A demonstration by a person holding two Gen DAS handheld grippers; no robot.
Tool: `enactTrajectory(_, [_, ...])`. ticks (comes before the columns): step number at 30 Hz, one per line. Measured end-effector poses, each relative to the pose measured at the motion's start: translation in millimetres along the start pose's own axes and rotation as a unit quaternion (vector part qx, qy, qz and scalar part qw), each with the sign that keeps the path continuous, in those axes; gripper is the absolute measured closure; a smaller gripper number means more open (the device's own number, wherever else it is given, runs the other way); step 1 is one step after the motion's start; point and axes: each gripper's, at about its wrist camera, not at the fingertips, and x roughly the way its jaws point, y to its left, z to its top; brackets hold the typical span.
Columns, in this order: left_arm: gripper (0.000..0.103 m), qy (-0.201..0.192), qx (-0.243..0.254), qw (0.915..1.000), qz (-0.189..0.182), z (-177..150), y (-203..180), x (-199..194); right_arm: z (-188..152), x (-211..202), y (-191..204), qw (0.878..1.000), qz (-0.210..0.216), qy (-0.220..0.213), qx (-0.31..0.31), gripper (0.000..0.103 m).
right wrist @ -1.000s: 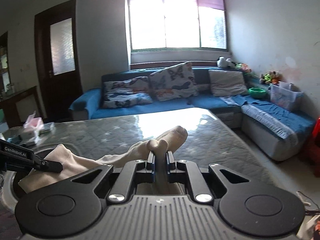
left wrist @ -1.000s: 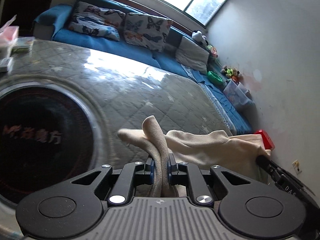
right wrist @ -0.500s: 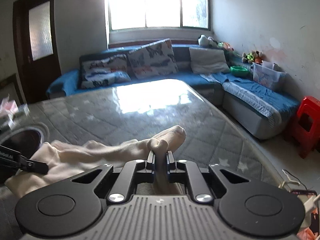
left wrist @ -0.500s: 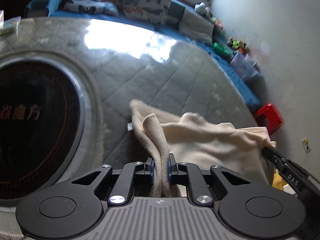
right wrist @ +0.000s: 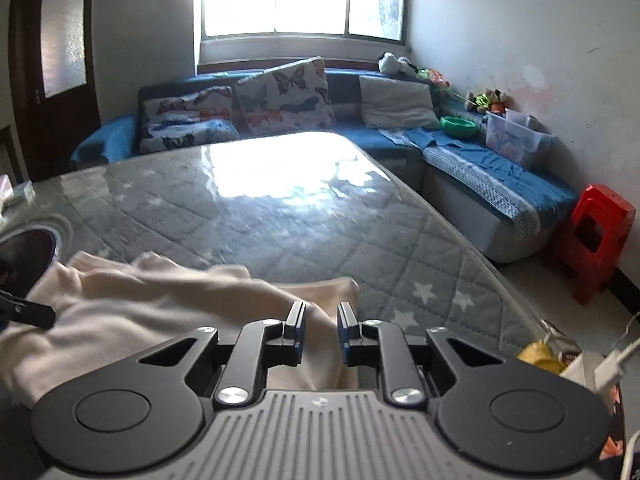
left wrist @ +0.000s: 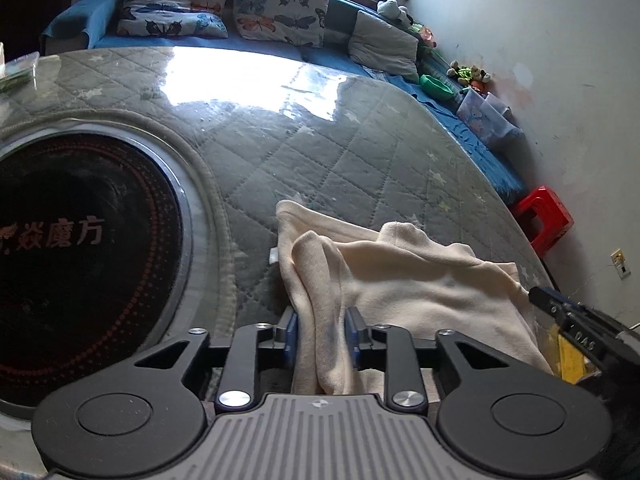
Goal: Fold clothes
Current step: 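Lower the folded edge onto the bundle and open both tools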
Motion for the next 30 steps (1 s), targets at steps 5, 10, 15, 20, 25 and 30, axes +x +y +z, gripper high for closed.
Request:
enactTrajectory(5, [0.063,-0.023,0.019,0.9994,0.017,0.6,-1.5,-3.2,7.7,16.2,16.9,0.999,0.044,0.011,-0.001,0.086])
enactTrajectory(10, [0.061,-0.037,0.036,0.9982,0.031,1.0,0.2,-6.1,13.8,38.0,35.9,0.997,0.069,0.022,-0.004,0.086])
enactTrajectory(15, [0.058,-0.041,0.042,0.9976,0.036,0.6,0.9,-5.7,18.1,53.2,51.5,0.996,0.077,0.024,-0.025,0.083])
enactTrajectory(20, [0.058,-0.044,0.046,0.9974,0.035,-0.3,0.8,-6.5,20.3,53.4,55.5,0.996,0.08,0.019,-0.029,0.079])
enactTrajectory(25, [0.056,-0.048,0.055,0.9967,0.036,-2.0,-1.6,-8.3,14.5,31.6,57.1,0.995,0.098,0.009,-0.031,0.075])
enactTrajectory(30, [0.056,-0.044,0.061,0.9962,0.042,-5.4,-3.8,-6.4,0.4,16.3,70.0,0.992,0.12,0.013,-0.047,0.071])
